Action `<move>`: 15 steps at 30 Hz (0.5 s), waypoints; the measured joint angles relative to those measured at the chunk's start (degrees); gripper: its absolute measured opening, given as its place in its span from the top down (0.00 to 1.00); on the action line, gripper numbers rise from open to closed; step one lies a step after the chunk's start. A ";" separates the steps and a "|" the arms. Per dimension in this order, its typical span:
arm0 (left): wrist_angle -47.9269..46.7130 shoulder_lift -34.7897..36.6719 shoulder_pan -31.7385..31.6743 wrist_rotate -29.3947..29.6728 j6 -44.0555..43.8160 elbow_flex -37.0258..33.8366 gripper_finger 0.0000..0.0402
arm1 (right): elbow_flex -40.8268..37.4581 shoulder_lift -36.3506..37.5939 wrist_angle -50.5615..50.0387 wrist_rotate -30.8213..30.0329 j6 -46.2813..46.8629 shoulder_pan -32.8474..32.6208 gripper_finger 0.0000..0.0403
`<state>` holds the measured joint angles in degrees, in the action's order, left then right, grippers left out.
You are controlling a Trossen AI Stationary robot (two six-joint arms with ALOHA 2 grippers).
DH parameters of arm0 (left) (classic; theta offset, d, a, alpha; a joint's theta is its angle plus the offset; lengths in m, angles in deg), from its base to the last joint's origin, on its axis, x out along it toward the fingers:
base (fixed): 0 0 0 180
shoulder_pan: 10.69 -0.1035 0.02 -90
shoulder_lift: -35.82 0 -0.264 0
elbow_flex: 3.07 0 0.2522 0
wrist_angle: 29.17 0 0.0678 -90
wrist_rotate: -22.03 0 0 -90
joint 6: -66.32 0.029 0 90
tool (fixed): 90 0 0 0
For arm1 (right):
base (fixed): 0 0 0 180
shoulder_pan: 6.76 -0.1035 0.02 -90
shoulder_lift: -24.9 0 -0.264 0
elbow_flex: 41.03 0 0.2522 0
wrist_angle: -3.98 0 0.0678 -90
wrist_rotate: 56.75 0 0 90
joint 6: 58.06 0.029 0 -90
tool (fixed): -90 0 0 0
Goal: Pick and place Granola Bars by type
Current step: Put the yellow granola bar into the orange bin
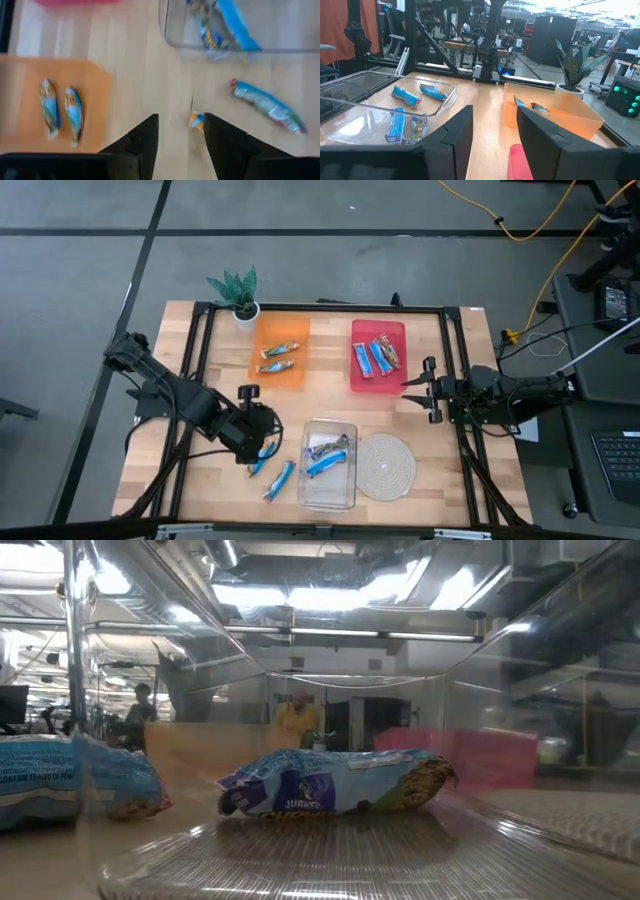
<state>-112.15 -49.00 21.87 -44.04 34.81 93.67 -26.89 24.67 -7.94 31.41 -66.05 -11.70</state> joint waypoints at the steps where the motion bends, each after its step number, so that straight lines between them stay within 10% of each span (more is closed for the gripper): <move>1: 0.14 0.01 0.17 0.01 -0.97 -1.34 0.63 | 0.01 0.00 0.00 0.00 0.00 -0.01 0.61; 15: 10.06 0.00 0.79 -3.40 -9.33 -19.07 0.63 | 0.01 0.00 0.00 0.00 -0.01 -0.01 0.61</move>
<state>-102.08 -49.00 22.66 -47.44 25.48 74.60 -26.88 24.67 -7.94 31.41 -66.06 -11.71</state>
